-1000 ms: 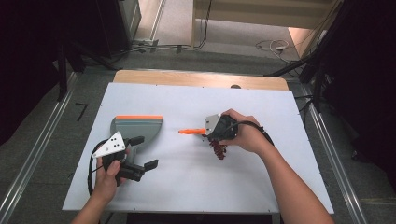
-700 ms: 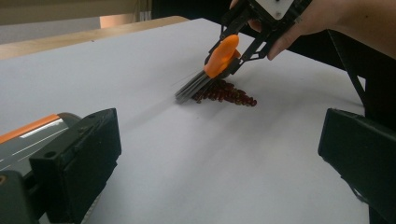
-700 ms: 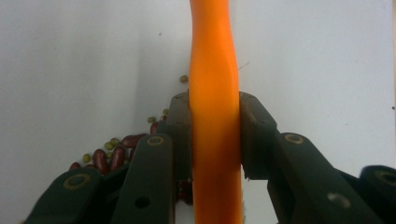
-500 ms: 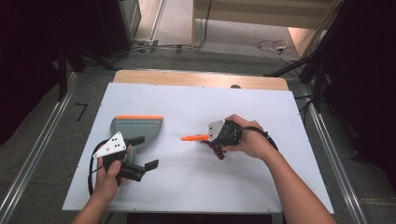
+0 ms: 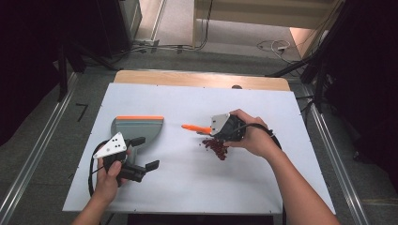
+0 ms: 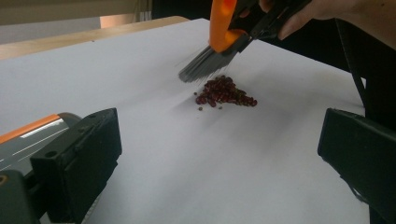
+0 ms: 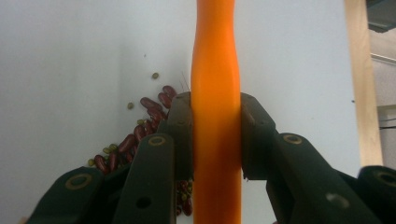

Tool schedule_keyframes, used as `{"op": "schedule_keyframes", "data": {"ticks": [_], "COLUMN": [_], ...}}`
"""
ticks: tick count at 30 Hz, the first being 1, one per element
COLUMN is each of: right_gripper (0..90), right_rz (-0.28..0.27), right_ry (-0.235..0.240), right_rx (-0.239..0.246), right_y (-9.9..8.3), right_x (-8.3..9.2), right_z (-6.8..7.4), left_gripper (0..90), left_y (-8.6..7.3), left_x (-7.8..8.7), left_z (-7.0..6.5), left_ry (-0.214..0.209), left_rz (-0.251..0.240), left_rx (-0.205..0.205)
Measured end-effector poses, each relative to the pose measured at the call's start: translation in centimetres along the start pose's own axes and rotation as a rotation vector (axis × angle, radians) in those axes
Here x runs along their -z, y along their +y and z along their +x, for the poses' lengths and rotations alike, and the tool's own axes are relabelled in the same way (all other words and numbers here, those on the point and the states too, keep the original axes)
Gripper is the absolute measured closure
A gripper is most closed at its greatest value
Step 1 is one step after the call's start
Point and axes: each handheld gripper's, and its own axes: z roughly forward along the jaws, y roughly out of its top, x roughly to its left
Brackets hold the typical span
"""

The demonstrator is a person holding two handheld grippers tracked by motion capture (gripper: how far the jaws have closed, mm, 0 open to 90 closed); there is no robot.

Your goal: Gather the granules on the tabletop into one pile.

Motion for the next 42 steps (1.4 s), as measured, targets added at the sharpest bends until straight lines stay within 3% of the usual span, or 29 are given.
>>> {"op": "schedule_keyframes", "data": {"ticks": [5,9,11,16,20,23,26,28,34,40,42], "right_gripper": [68.9,68.9,68.9,68.9,68.9,68.9,69.0,69.0,68.9,68.9,68.9], "right_rz": [-0.016,0.015,0.029,0.041,0.07,0.104,0.094,0.086,0.085,0.084,0.092], "right_ry": [0.016,0.118,0.169,0.292,0.368,0.373,0.359,0.377,0.393,0.387,0.366], "right_rx": [-0.092,-0.229,-0.263,-0.259,-0.254,-0.275,-0.292,-0.289,-0.322,-0.348,-0.351], "right_y": [0.9,1.7,2.0,2.3,2.5,2.4,2.2,2.0,1.5,1.2,1.2], "right_x": [1.9,2.5,2.6,1.9,0.0,-1.3,-1.8,-2.2,-2.7,-3.1,-3.1], "right_z": [-0.1,0.4,0.7,1.5,2.3,2.1,1.0,0.3,-0.8,-1.6,-1.8], "left_gripper": [0.3,0.2,0.3,0.3,0.3,0.3,0.2,0.3,0.3,0.3,0.3], "left_y": [0.0,0.0,0.0,0.0,0.0,0.0,0.1,0.1,0.0,0.1,0.1], "left_x": [0.0,0.0,0.0,0.0,0.0,0.1,0.2,0.2,0.2,0.2,0.2], "left_z": [0.0,-0.1,-0.1,0.0,0.0,0.0,0.0,0.0,0.0,0.0,0.0], "left_ry": [0.001,0.0,-0.001,0.001,0.0,-0.002,0.001,0.001,-0.002,-0.002,-0.002], "left_rz": [0.002,0.002,0.002,-0.002,-0.004,-0.006,-0.007,-0.008,-0.009,-0.005,-0.006], "left_rx": [-0.001,-0.003,-0.004,0.002,0.002,-0.002,-0.004,-0.002,-0.002,-0.005,-0.004]}}
